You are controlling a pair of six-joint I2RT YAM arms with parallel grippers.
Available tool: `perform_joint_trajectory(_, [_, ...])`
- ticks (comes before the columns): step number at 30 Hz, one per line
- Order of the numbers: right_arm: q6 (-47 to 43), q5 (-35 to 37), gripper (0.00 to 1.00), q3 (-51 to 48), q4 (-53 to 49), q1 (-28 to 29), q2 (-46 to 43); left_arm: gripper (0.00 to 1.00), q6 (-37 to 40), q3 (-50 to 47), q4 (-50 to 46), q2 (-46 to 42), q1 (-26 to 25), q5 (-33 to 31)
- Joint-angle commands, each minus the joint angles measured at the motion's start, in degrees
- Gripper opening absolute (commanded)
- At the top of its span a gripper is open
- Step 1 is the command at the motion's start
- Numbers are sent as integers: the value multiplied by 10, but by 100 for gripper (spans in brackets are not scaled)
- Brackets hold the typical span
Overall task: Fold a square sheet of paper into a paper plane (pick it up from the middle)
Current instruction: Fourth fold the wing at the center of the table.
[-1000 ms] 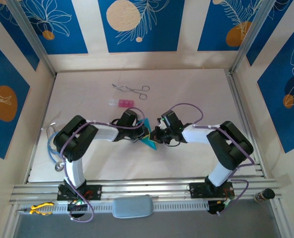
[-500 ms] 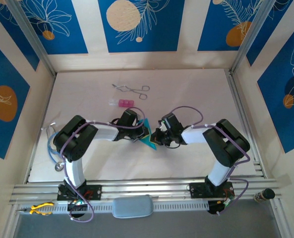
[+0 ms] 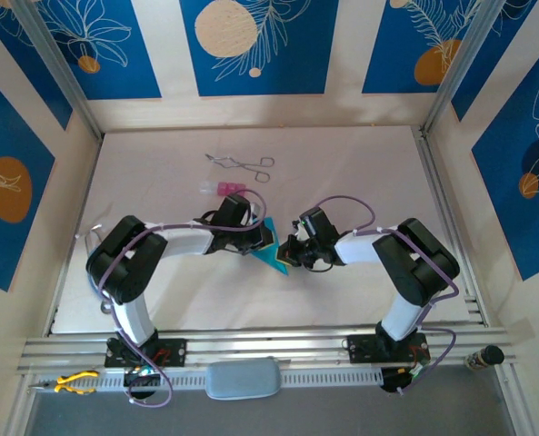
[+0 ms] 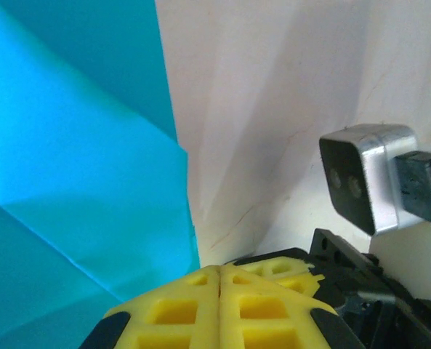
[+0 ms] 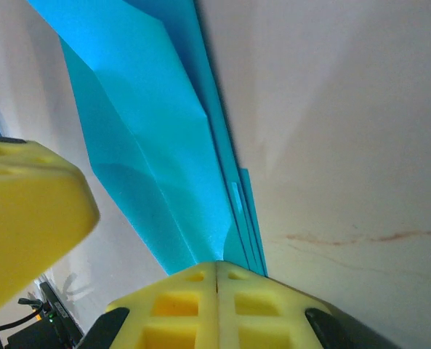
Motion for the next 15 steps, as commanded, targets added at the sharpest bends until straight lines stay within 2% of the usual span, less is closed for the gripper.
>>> perform_joint_trajectory(1, [-9,18,1,-16,-73,-6,19,8,12,19,-22,20,3,23])
perform_joint_trajectory(8, [-20,20,0,-13,-91,-7,19,7,21,42,-56,53,7,-2])
perform_joint_trajectory(15, [-29,33,0,-19,-114,-7,21,6,31,42,-74,65,36,-24])
